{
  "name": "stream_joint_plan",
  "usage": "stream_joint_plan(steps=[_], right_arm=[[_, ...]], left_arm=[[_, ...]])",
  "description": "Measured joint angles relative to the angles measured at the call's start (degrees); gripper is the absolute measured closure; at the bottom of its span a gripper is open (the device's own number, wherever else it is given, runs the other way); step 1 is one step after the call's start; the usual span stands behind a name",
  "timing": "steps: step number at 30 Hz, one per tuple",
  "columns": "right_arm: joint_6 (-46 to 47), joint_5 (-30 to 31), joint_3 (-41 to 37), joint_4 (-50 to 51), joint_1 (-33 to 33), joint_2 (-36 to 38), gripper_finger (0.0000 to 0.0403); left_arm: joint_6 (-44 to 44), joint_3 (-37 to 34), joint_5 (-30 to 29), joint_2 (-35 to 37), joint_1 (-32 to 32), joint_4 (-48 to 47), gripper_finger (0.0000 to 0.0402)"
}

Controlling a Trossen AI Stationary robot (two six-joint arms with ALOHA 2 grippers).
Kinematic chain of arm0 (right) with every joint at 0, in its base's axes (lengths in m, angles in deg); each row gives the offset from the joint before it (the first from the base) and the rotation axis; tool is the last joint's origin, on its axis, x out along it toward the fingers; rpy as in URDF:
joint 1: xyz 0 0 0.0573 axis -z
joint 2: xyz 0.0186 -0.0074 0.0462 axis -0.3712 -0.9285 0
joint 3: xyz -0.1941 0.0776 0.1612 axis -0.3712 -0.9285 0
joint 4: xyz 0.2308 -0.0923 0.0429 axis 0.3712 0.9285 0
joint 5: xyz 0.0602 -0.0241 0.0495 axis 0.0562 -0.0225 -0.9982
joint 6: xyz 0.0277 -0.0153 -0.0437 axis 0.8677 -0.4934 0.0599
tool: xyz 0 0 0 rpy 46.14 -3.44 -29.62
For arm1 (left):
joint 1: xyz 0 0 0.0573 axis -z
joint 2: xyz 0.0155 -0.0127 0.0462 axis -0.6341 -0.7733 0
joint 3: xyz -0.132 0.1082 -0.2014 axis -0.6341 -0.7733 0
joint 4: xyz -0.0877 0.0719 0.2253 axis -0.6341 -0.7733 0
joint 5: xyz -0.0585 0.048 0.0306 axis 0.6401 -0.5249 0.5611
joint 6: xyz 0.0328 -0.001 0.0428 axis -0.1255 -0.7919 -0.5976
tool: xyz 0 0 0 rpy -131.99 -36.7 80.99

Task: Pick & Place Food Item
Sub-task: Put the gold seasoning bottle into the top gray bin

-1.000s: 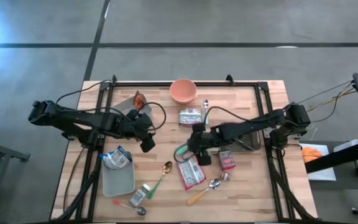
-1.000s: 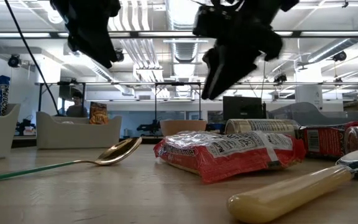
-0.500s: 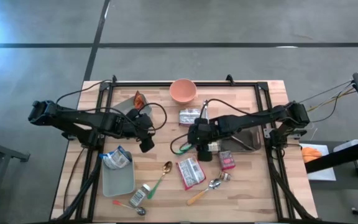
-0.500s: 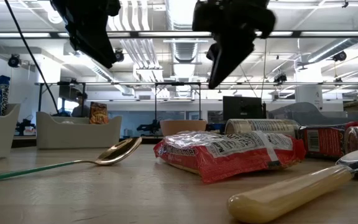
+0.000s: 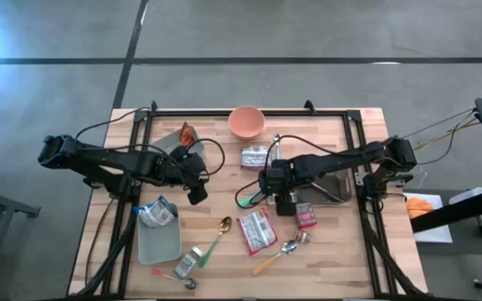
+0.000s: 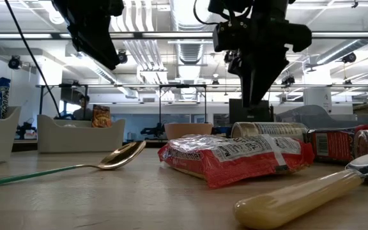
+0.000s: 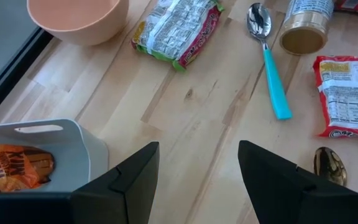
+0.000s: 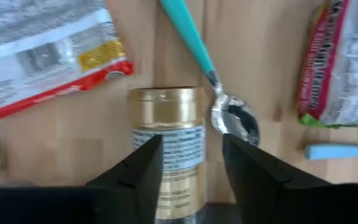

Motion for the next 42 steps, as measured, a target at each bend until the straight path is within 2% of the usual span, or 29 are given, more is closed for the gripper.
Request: stream_joint_plan(steps=[9,17,24,37,39,42], right_arm=[[0.5,-1.04,-1.11,0.18,-0.07,0.0,0.0107],[1.44,-1.07,-6.13,0.22,-0.07,0.0,0.0046],[4.79,0.26,-10.83,-2.34,-0.09,0.0,0.0039],[4.11,0.56,-16.36,-7.48,-0.1,0.0,0.004],[4.07,0.83,-16.39,-7.56,-0.09,0.0,0.0048],[4.06,1.79,-16.36,-7.64,-0.11,0.0,0.0085]], left_arm=[[0.0,0.0,-0.31,0.0,0.0,0.0,0.0179],[0.0,0.0,-0.31,0.0,-0.02,0.0,0.0179],[0.0,0.0,-0.31,0.0,-0.04,0.0,0.0179],[0.0,0.0,-0.31,0.0,-0.04,0.0,0.0179],[0.01,0.0,-0.31,0.0,-0.04,0.0,0.0179],[0.02,0.0,-0.31,0.0,-0.04,0.0,0.0179]])
